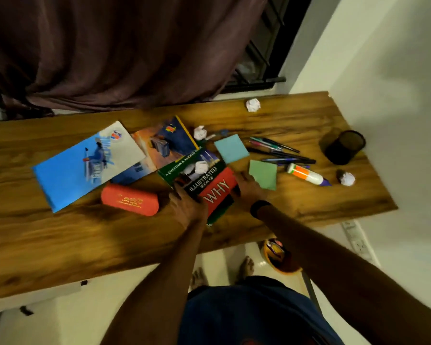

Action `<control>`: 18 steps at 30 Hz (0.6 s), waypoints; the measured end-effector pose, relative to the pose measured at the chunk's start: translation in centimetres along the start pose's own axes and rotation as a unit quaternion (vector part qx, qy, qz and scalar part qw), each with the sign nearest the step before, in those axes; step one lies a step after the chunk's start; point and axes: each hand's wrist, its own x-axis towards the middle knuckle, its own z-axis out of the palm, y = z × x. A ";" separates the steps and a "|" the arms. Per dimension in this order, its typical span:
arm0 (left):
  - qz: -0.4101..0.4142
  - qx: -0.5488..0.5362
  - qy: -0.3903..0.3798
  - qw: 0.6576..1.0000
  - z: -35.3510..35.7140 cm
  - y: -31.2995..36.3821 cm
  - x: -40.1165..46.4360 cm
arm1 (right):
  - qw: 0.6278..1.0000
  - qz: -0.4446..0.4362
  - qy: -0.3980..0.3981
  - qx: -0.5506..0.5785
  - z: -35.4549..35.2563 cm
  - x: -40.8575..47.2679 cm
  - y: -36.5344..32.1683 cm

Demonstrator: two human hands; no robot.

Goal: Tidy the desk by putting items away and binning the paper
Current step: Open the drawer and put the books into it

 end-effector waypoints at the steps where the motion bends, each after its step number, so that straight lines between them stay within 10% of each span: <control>1: 0.023 0.007 0.007 1.000 0.7 -0.5 -0.8 | 1.000 -0.005 0.001 -0.024 0.7 -1.2 0.7; 18: 0.128 0.077 0.068 0.986 7.5 -5.1 -17.5 | 0.995 -0.081 0.055 -0.034 6.6 -19.0 14.8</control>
